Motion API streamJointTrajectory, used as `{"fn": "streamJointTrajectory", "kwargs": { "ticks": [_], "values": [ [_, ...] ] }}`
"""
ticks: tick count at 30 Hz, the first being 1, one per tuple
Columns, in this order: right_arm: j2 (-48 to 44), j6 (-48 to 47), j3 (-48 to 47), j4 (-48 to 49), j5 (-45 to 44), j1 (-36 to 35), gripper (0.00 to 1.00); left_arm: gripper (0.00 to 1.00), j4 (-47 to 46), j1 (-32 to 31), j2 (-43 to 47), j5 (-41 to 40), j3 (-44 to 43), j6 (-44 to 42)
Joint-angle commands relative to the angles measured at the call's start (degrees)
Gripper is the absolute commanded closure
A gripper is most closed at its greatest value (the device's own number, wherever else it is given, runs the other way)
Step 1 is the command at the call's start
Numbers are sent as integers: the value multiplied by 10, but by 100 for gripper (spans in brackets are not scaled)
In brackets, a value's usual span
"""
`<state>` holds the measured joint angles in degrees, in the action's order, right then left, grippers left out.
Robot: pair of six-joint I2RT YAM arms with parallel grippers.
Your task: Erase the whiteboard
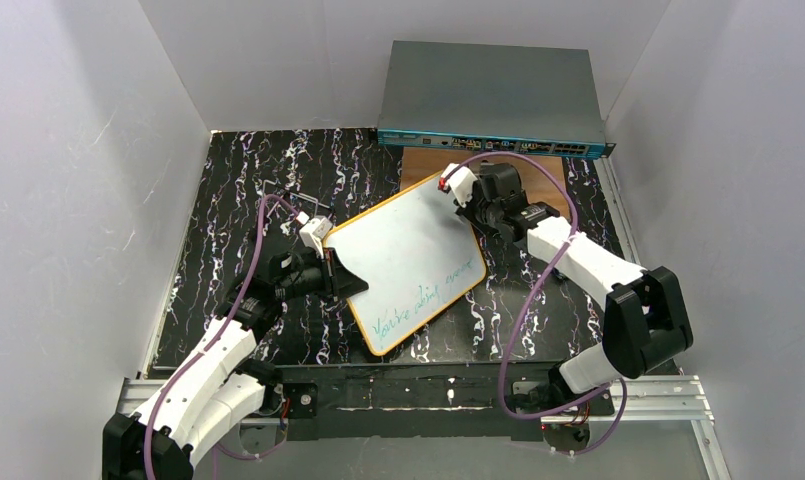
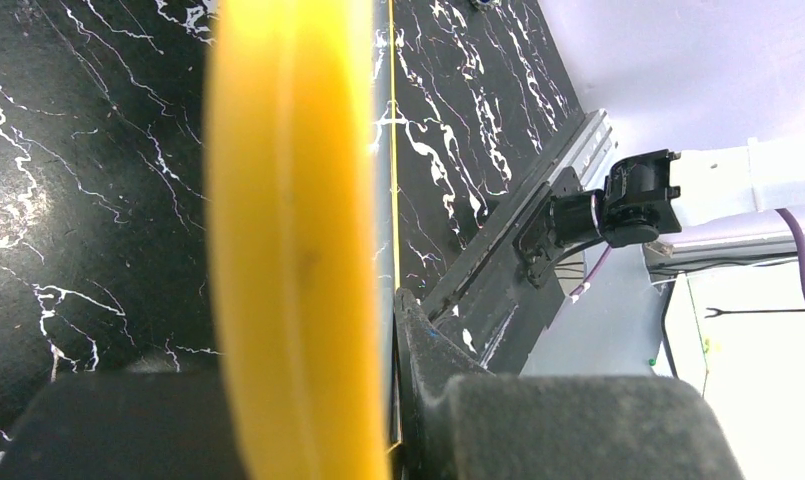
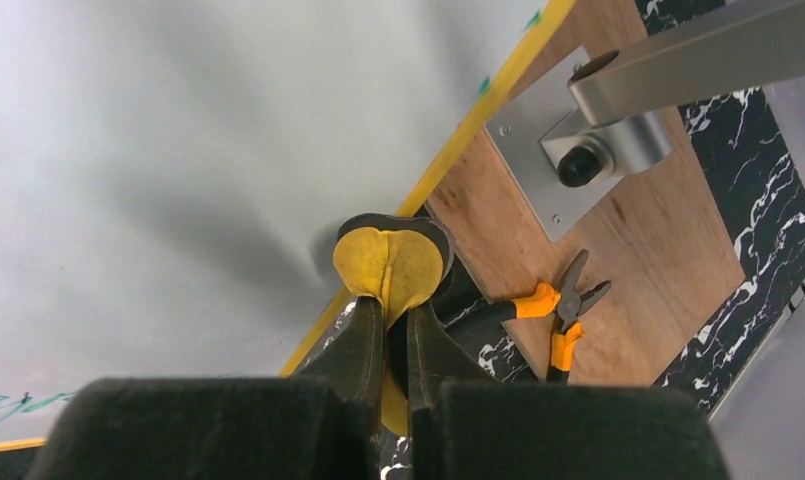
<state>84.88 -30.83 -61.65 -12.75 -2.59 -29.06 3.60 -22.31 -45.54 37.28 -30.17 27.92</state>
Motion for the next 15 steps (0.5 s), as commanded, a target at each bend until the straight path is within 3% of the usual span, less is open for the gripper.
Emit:
{"fn": "streamJointTrajectory", "kwargs": {
  "ticks": [1,9,15],
  "values": [
    [11,-2,28,-10,-25,-1,99,100,-13,-7,10,38,-6,-27],
    [-5,-11,44,-85,50,0,99,100,-13,-6,11,37,-5,-28],
    [-175,-79,122,-126,283,-21,99,100,-30,-6,-2,43,-2,-15]
  ]
}}
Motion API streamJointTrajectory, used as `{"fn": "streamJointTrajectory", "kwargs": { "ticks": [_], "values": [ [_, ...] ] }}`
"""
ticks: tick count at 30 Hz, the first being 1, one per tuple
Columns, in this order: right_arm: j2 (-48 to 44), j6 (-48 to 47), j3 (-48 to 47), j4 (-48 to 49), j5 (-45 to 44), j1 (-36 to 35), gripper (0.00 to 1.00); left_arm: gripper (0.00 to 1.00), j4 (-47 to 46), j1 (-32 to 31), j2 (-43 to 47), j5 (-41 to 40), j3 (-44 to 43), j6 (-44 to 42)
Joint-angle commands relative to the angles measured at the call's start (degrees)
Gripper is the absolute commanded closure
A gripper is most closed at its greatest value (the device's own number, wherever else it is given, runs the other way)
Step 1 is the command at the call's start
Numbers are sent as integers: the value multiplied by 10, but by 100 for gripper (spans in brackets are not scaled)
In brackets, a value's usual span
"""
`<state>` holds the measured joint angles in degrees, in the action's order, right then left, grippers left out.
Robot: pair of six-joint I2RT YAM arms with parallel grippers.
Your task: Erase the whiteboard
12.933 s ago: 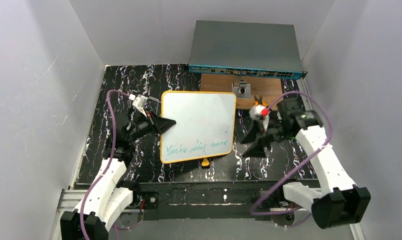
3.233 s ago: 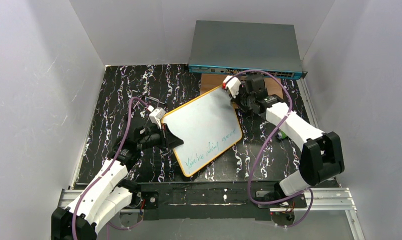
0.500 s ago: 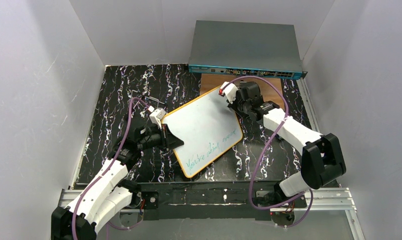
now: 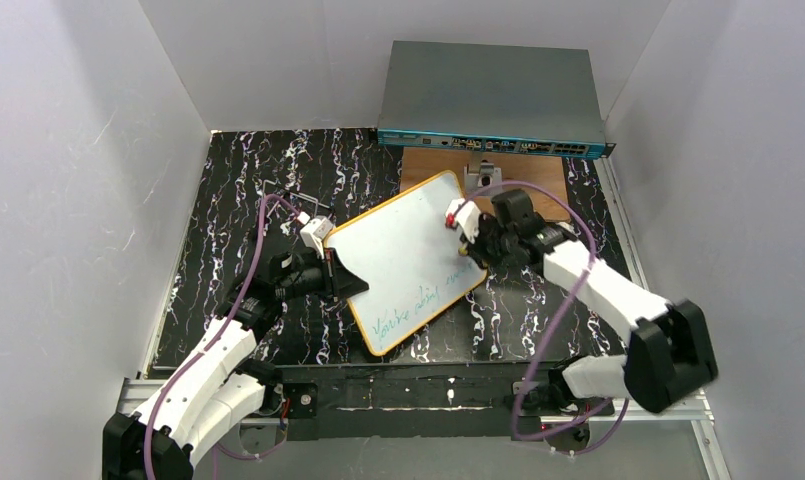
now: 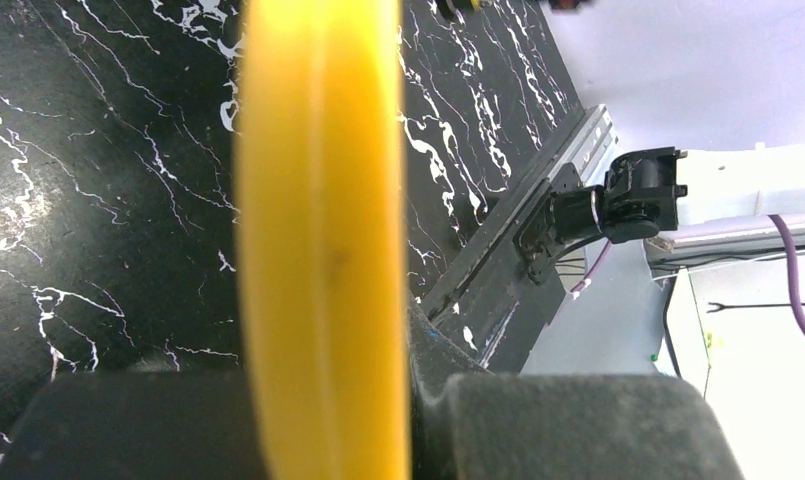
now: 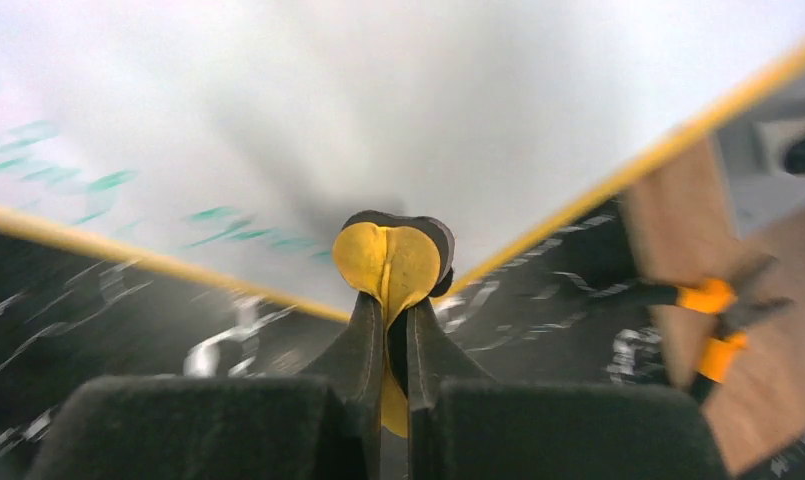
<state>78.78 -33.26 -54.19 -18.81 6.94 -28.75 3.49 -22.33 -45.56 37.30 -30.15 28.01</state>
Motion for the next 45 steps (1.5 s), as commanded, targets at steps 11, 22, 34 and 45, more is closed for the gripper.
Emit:
{"fn": "streamJointTrajectory", "kwargs": {
  "ticks": [11,22,34,45],
  "values": [
    [-33,-181,-37,-120,180,-266,99,100,-105,-6,-98,84,-20,15],
    [-2,-141,-26,-23,-64,-421,99,100,-132,-6,-192,119,-57,36],
    [46,-187,3,-45,-135,-518,99,100,-127,0,-219,132,-68,55],
    [48,-116,-63,20,-245,-417,99,100,-130,4,-222,142,-58,61]
  ]
}}
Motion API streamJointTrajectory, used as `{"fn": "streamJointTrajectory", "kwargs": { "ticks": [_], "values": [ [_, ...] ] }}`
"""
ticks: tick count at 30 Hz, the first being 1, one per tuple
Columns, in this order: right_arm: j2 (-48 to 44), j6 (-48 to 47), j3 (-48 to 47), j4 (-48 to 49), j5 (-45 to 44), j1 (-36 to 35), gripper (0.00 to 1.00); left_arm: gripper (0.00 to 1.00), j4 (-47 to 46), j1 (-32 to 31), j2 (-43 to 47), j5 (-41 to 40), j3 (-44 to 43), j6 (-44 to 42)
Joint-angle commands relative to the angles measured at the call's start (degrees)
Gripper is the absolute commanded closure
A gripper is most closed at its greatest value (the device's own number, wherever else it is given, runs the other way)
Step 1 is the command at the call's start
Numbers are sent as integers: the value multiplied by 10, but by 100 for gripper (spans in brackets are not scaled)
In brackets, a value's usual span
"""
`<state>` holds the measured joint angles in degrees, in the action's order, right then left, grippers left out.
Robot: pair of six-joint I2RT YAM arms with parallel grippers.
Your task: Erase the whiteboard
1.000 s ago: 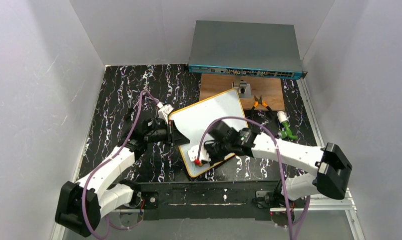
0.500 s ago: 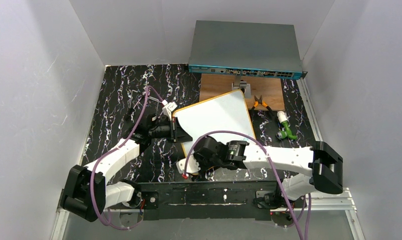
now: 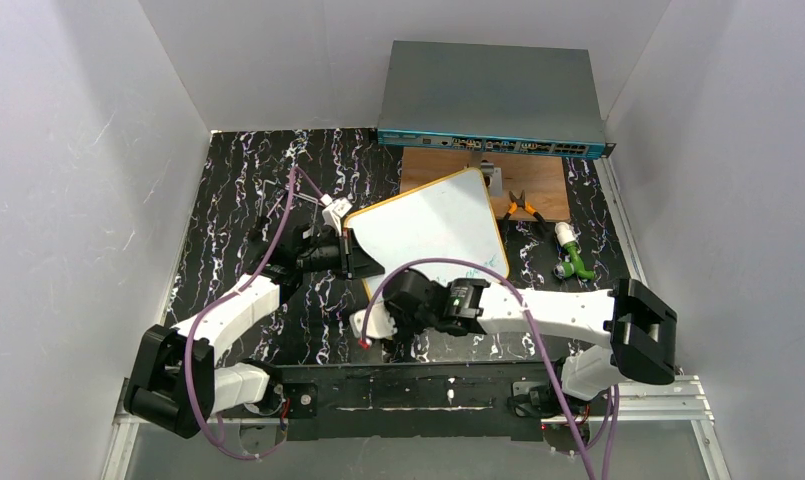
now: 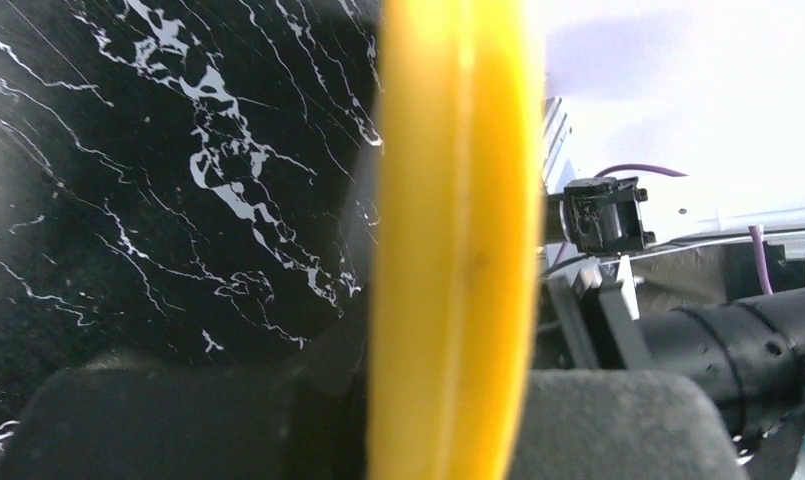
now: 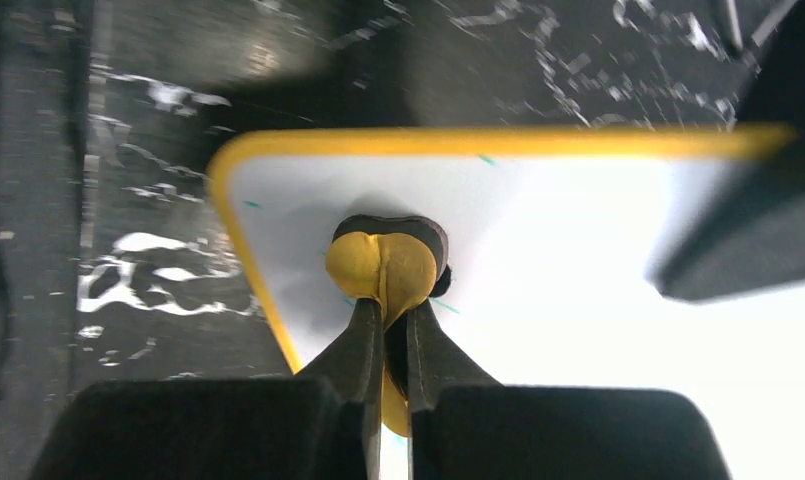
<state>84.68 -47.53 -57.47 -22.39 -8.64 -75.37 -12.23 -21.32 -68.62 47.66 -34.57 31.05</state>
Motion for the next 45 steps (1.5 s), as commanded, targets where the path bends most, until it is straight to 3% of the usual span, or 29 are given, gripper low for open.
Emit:
{"fn": "streamJointTrajectory", "kwargs": {
  "ticks": [1,5,8,12,16,21,28,35,45],
  "values": [
    [-14,26,-24,57,-92,50,99,100,27,-6,8,39,-13,30],
    [-10,24,-19,21,-55,32,99,100,24,-6,5,39,-14,33],
    [-8,-1,-4,-19,-9,-25,99,100,24,-6,5,36,-14,35],
    [18,-7,-8,-28,-11,-67,99,100,27,-6,7,35,-14,37],
    [27,5,-32,-6,-52,-58,99,100,27,-6,12,36,-9,38],
    [21,35,-50,-9,-50,8,99,100,29,-6,17,38,-6,32],
    [9,-7,34,-27,-12,-49,99,100,29,2,15,44,-9,31],
    [30,-14,35,-23,-33,-76,99,100,29,11,17,52,-8,31],
    [0,-8,47,19,-105,18,99,100,31,14,22,60,-8,30]
  ]
}}
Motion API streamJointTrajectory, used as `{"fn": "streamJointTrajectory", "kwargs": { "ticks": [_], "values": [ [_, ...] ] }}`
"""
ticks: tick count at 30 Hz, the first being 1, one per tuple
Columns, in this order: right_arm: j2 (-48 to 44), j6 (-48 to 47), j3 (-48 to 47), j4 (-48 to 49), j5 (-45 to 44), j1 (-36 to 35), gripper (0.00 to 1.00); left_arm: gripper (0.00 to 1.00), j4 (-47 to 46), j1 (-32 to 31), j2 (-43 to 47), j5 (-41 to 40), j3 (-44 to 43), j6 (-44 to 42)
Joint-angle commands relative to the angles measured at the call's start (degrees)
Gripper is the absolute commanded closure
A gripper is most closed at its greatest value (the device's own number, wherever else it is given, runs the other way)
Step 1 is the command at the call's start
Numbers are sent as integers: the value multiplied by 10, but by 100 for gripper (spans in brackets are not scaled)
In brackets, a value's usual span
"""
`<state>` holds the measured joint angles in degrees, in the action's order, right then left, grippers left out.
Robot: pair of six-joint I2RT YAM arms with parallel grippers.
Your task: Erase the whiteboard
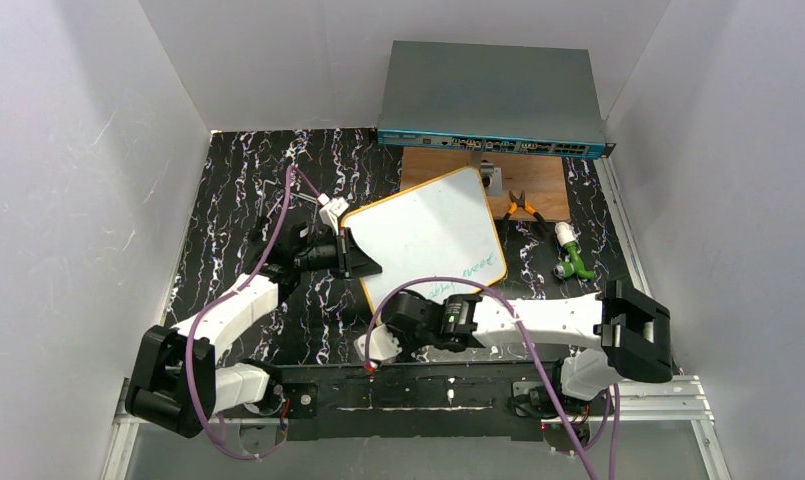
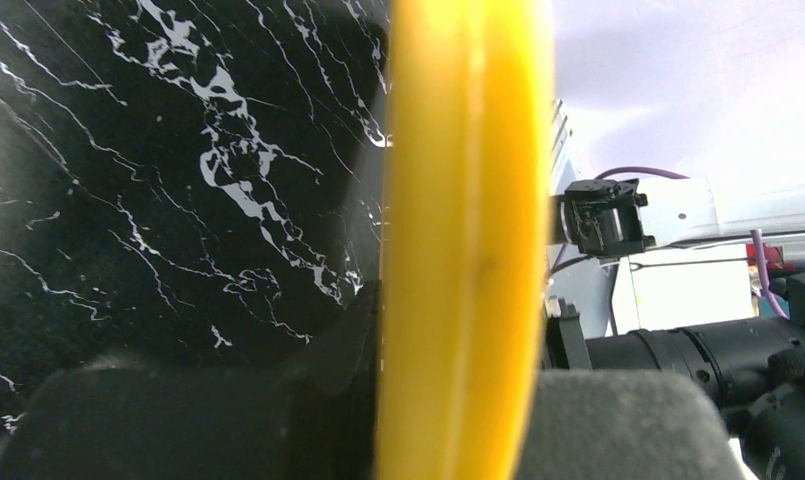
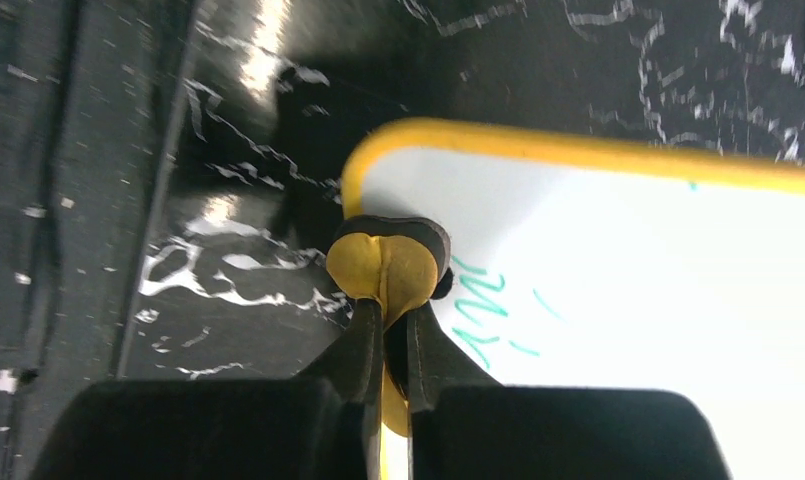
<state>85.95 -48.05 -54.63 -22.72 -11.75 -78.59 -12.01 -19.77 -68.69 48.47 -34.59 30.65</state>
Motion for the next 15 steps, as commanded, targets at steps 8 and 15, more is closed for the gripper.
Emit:
{"fn": "streamJointTrajectory", "kwargs": {
  "ticks": [8,15],
  "values": [
    [-82,46,21,-12,5,143,99,100,-8,-2,49,25,16,74],
    [-82,131,-2,-86,267,168,99,100,-40,-4,125,-54,61,121]
  ]
}}
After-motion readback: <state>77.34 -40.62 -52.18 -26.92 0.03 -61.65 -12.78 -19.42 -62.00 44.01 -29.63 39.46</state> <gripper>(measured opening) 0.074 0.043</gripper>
